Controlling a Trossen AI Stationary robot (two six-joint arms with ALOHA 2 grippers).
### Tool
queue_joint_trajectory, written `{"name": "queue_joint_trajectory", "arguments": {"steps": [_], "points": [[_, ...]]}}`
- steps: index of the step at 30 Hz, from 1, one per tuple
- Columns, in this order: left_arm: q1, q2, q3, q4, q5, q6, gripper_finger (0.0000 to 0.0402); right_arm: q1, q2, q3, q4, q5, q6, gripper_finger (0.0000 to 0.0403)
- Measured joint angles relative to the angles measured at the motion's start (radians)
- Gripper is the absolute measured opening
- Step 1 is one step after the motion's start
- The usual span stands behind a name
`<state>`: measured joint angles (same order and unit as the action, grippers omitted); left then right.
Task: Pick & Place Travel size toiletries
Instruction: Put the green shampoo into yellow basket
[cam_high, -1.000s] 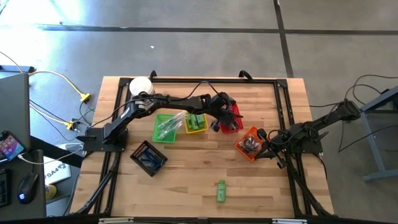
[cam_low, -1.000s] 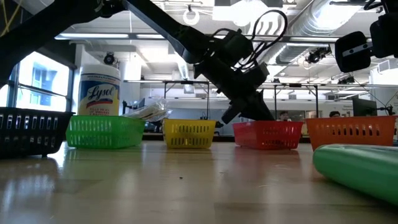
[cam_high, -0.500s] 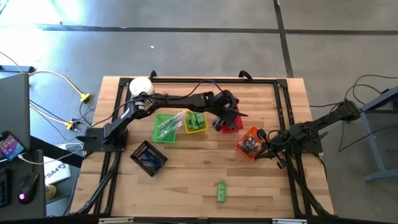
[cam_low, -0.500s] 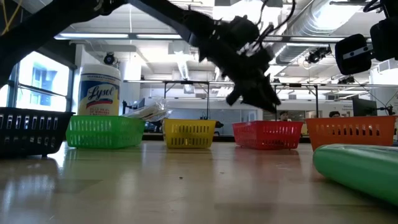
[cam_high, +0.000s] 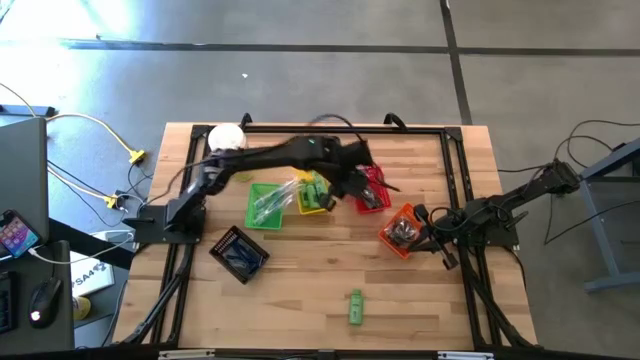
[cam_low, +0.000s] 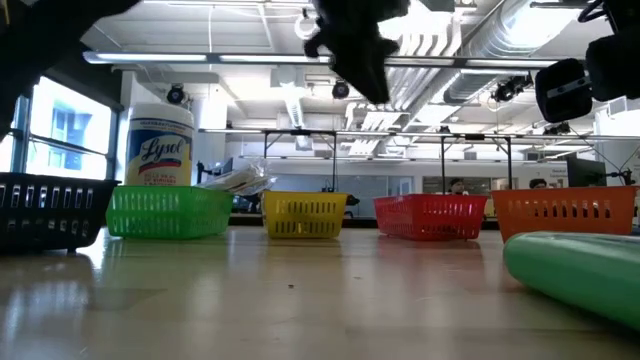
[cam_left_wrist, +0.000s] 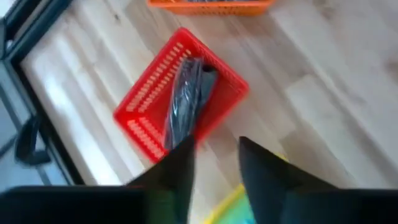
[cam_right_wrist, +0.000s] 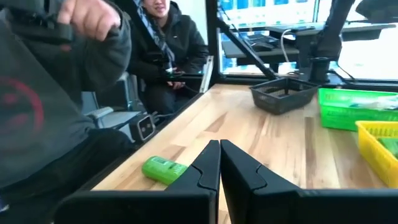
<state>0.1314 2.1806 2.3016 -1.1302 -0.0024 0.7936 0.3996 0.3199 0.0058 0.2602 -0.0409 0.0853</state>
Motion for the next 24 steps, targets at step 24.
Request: {"name": "queue_joint_trajectory", "arguments": {"steps": [24], "points": [[0.143, -1.212, -1.58, 1.037, 0.263, -0.689, 0.0001, 0.0, 0.0, 0.0, 0.021, 0.041, 0.027, 0.0003]]}}
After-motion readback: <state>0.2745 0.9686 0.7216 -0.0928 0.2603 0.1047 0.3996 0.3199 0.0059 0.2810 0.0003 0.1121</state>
